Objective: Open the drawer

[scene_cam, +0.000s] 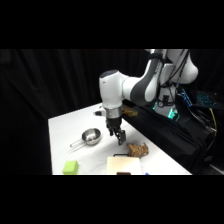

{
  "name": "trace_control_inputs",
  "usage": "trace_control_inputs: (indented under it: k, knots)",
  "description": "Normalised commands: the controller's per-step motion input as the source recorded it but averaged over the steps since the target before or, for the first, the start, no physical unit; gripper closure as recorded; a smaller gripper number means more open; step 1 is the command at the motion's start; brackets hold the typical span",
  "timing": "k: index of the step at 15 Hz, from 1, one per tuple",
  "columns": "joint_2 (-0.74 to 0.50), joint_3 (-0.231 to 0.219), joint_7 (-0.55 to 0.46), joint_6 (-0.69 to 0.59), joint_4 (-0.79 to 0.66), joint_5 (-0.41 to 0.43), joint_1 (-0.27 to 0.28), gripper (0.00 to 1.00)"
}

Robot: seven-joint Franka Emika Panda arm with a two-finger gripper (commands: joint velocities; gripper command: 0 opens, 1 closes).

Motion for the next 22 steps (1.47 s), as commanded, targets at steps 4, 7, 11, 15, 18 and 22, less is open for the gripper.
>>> trace_control_inputs:
  k: [4, 7, 11, 15, 18, 22]
  knots:
    - [0.21, 0.074, -0.04, 0.23, 0.11, 0.156, 0.002, 0.0]
    - [0.17, 0.076, -0.06, 0.19, 0.11, 0.141, -0.03, 0.0]
    - [0.16, 0.105, -0.11, 0.18, 0.11, 0.151, -0.068, 0.0]
    - [0.18, 0.115, -0.12, 0.2, 0.1, 0.131, -0.083, 0.0]
    - [0.18, 0.128, -0.14, 0.2, 0.09, 0.129, -0.111, 0.0]
    - [0.15, 0.135, -0.15, 0.21, 0.07, 0.115, -0.122, 0.0]
